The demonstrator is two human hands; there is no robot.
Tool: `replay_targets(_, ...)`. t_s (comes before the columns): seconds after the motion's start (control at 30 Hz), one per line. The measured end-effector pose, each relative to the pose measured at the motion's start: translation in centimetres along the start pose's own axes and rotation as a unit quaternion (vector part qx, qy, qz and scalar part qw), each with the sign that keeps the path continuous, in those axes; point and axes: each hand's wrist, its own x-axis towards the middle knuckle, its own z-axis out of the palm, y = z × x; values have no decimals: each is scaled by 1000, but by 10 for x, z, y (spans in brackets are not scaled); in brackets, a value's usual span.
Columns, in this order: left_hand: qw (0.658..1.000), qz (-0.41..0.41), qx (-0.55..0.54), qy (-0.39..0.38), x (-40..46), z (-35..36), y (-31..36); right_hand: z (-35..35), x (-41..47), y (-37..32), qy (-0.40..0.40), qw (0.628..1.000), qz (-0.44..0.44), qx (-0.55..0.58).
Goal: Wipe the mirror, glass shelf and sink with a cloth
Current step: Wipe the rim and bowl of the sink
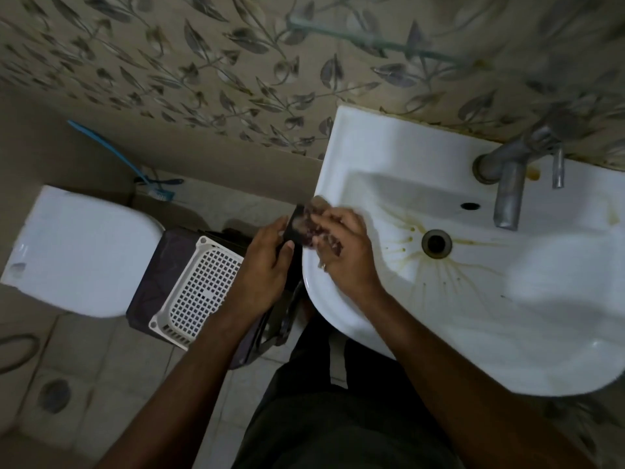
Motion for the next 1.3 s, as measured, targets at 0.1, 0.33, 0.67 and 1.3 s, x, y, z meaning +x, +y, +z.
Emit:
replay_targets(0.1,999,-35,1,-20,-5,4,-4,-2,-57,-2,-32,998,-34,-32)
replay_targets(0.33,999,-35,9,-34,-16,15,8,7,-48,-12,-2,1000,5,-6)
replay_targets(0.67,999,-31,21,23,-41,36,17,-32,-101,19,-100,991,-84,-35)
replay_targets(1.3,981,-40,165,90,-99,77,51,-47,-134,16,-39,994,21,-102)
